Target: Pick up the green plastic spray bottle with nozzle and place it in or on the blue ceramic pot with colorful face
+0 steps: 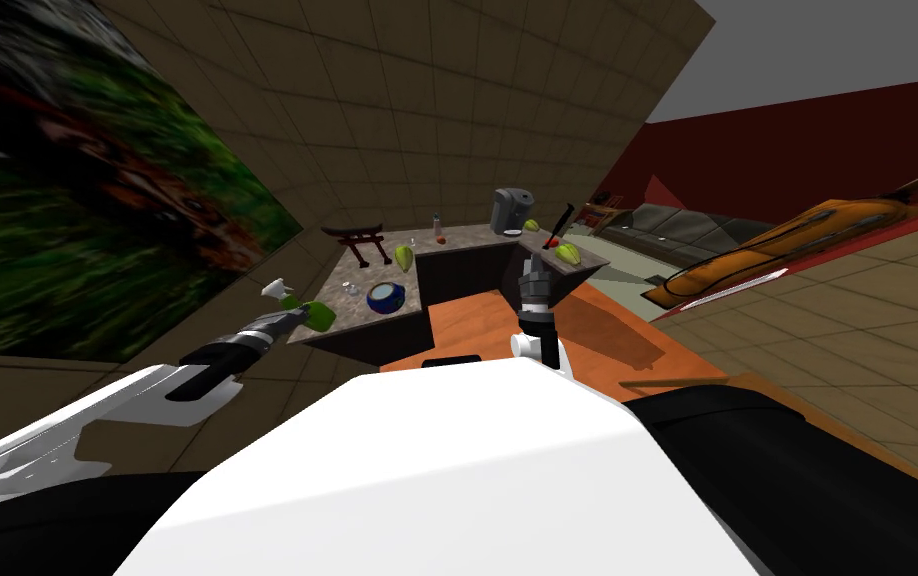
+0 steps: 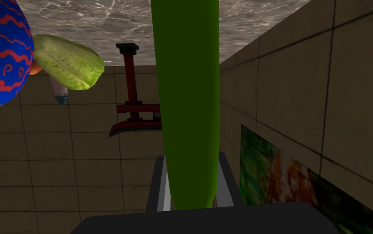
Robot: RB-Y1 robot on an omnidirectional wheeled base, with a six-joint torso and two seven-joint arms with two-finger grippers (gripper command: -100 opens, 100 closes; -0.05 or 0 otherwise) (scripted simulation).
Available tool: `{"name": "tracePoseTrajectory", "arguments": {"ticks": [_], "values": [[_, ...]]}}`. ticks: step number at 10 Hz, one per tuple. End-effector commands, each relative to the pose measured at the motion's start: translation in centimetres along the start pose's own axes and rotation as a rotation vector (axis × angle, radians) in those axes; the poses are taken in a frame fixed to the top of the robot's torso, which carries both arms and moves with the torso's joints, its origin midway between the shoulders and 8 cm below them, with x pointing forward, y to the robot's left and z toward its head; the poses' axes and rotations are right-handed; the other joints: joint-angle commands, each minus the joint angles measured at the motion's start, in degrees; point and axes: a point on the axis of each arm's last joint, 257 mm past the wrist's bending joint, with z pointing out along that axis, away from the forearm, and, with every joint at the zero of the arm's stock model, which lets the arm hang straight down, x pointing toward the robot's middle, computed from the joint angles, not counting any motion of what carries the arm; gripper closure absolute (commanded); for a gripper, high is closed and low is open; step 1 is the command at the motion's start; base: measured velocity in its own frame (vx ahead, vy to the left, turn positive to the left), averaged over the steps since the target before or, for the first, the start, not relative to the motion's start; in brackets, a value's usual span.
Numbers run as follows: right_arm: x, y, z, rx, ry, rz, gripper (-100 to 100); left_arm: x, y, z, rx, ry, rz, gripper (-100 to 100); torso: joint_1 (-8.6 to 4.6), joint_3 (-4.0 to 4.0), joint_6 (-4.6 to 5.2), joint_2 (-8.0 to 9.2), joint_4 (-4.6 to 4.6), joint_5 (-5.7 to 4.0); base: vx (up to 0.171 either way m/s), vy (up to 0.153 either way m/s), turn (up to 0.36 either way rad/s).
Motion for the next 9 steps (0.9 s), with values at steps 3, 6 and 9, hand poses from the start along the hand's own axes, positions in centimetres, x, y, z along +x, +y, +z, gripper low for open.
{"name": "tracePoseTrajectory", "arguments": {"ticks": [3, 6, 9], "values": [[0.0, 0.0, 0.0, 0.000, 0.000, 0.000, 0, -1.2, -1.4, 0.0, 0.031, 0.020, 0.010, 100, -0.02, -0.06, 0.04, -0.11, -0.01, -0.01, -0.037, -0.071, 0.019], [0.0, 0.0, 0.0, 0.000, 0.000, 0.000, 0, -2.7, -2.8, 0.0, 0.055, 0.029, 0.021, 100, -0.12, -0.09, 0.07, -0.18, -0.02, -0.04, -0.017, -0.091, 0.022], [0.0, 0.0, 0.0, 0.000, 0.000, 0.000, 0, -5.0, -4.0, 0.2, 0.062, 0.019, 0.029, 100, -0.23, -0.24, 0.07, -0.47, -0.05, -0.09, 0.046, -0.108, 0.043]]}}
